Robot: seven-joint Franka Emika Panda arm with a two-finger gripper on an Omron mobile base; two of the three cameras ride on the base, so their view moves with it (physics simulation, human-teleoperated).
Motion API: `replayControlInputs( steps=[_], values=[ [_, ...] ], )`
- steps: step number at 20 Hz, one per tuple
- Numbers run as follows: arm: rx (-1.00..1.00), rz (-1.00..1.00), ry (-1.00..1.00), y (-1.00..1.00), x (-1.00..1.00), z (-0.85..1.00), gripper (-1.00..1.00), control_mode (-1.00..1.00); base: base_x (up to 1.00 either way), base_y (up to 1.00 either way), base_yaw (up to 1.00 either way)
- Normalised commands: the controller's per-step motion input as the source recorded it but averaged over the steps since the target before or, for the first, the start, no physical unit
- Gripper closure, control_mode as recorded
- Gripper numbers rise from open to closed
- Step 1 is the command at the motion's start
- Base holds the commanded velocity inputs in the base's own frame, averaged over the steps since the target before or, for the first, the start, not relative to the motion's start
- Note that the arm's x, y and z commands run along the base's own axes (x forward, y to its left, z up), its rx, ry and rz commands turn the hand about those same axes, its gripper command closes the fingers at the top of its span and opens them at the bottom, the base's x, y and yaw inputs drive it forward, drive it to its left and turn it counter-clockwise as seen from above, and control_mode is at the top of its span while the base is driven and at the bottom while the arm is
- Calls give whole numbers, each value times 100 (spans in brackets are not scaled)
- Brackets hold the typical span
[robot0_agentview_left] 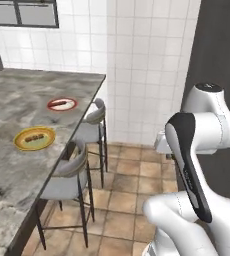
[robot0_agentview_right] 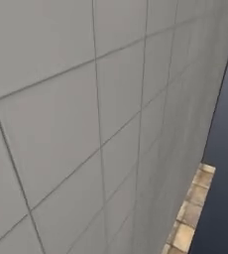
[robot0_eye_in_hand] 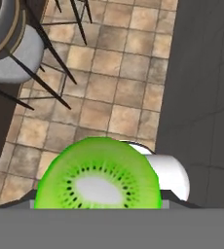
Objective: Pick up the apple and kiwi from the fridge and place one fruit on each plate on the dining counter.
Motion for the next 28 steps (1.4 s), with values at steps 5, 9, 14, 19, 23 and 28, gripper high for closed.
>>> replayControlInputs(
  steps=[5, 9, 14, 19, 23, 28],
  values=[
    [0, 0, 0, 0, 0, 0, 100, 100, 92, -64, 57],
    [0, 0, 0, 0, 0, 0, 100, 100, 73, -60, 68],
    [0, 0, 0, 0, 0, 0, 100, 100, 15, -87, 64],
    [0, 0, 0, 0, 0, 0, 100, 100, 14, -85, 68],
    [0, 0, 0, 0, 0, 0, 100, 100, 11, -81, 71],
    [0, 0, 0, 0, 0, 0, 100, 100, 11, -94, 62]
  ],
)
